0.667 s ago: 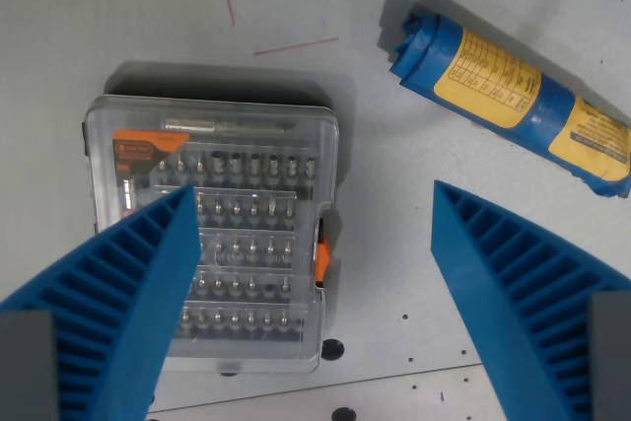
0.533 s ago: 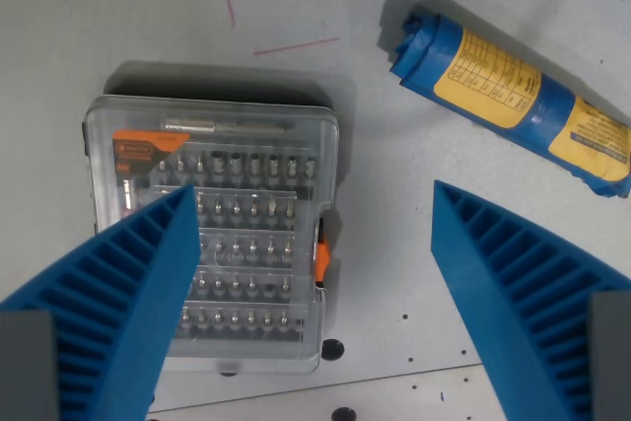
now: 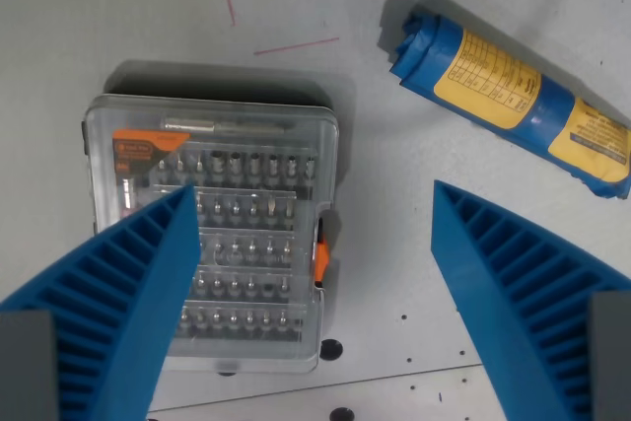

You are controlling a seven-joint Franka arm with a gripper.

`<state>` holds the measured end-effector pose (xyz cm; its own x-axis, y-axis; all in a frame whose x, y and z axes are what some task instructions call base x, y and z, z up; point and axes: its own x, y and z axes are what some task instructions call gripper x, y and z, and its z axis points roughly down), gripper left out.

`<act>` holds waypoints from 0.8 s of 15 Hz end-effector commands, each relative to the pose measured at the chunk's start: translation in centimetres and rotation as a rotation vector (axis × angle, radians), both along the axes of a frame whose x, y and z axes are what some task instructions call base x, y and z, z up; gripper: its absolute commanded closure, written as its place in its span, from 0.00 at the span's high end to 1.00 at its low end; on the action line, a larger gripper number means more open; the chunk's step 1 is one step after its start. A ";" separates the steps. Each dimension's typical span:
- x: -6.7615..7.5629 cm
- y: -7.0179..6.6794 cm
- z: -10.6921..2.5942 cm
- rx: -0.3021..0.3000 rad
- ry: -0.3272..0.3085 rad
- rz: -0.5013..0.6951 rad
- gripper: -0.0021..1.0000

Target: Move above the blue bag

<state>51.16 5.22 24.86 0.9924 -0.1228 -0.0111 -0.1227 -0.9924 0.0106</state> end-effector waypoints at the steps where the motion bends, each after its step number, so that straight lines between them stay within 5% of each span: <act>1: 0.0 -0.3 -0.1 -0.003 -0.002 0.079 1.00; 12: 0.0 -2.3 -1.6 -0.025 -0.027 0.377 1.00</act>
